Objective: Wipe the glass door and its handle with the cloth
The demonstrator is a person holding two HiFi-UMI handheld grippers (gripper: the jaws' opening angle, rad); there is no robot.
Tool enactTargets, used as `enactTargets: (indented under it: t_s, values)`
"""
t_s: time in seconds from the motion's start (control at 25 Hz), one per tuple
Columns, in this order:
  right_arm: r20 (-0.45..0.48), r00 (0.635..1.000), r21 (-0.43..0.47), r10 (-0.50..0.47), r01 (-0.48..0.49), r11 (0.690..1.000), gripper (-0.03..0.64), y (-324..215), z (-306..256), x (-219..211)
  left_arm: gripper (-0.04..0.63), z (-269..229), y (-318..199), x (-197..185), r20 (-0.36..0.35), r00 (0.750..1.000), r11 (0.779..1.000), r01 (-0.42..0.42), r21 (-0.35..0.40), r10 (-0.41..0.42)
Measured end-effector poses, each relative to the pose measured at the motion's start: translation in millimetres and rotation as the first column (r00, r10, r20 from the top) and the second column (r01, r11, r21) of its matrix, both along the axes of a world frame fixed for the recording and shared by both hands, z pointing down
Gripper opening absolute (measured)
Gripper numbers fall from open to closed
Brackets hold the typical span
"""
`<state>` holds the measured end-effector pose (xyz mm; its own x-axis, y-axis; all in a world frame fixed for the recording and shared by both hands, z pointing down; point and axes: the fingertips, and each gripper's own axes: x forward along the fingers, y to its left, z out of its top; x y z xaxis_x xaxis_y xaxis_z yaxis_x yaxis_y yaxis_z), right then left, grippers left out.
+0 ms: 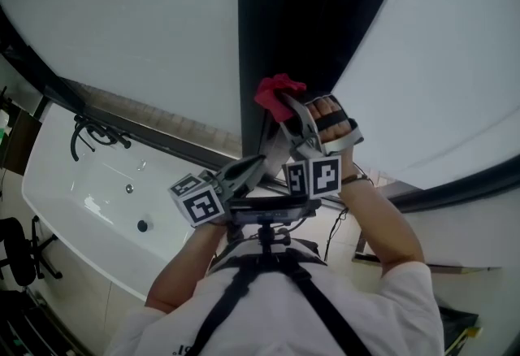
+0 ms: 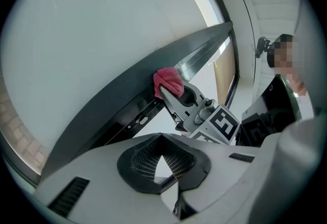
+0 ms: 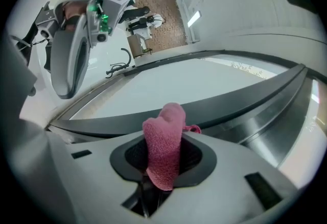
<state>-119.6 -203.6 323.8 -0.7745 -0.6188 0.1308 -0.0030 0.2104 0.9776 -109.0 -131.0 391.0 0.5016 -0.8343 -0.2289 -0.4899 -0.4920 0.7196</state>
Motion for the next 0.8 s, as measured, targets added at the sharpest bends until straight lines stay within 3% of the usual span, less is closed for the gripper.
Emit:
enactTargets:
  t_s: [0.28,0.6,0.8]
  values:
    - [0.140,0.989,-0.110,0.045,-0.030,0.993,0.094,1.5,0.2,0.8,-0.008,0.6,0.4,-7.5,0.023,0.999,0.999,-0.039,-0.016,0.039]
    - [0.188,0.975,-0.080,0.119,-0.106,0.991,0.094,1.8,-2.2,-2.2,-0.008,3.4,11.5,-23.0,0.073,0.995,0.997,-0.066,-0.040,0.069]
    - [0.224,0.954,-0.188,0.201,-0.160,0.969,0.094,-0.7,7.1,-5.4,-0.008,7.2,18.5,-33.1,0.078,0.994,0.997,-0.067,-0.046,0.070]
